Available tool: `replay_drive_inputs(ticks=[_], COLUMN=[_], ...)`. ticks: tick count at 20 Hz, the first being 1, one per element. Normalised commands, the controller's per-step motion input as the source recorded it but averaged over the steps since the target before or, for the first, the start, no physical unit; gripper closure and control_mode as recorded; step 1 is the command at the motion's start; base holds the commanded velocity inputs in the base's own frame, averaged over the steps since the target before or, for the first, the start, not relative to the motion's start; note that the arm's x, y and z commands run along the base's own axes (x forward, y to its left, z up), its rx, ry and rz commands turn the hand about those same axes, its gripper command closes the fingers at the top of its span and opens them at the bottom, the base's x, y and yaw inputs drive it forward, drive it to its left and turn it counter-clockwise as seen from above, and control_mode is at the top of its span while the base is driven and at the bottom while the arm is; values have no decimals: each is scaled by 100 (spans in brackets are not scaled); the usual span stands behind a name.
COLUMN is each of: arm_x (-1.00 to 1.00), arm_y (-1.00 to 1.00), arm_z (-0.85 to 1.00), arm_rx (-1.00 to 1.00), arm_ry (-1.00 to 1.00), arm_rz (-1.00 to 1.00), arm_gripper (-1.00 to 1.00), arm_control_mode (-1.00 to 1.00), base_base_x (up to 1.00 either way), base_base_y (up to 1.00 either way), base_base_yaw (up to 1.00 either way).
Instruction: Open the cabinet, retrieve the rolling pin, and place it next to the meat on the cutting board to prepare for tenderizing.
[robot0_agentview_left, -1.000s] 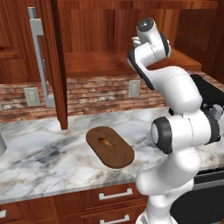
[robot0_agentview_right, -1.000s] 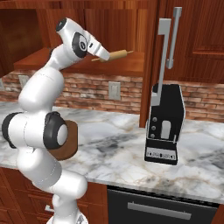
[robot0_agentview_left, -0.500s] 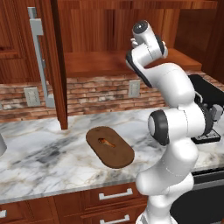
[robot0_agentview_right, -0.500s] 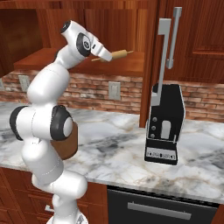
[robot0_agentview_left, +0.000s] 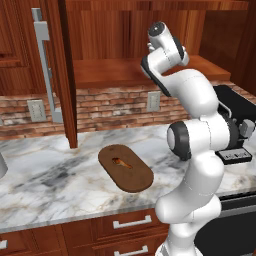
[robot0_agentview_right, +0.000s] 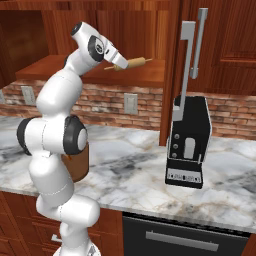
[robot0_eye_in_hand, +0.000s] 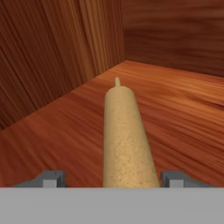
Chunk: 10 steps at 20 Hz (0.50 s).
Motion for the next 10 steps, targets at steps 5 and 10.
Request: replay_drive_inputs(ticks=[5,10], arm_x=[0,-23], arm_y=[0,0], arm_z=[-36,-41], arm_rx=[2,0], arm_ry=[0,-17], arm_rz=[0,0], arm_gripper=[100,100], arm_control_mode=[-100,-100], base_base_x=[0,0], base_base_y=[0,0], base_base_yaw=[0,0])
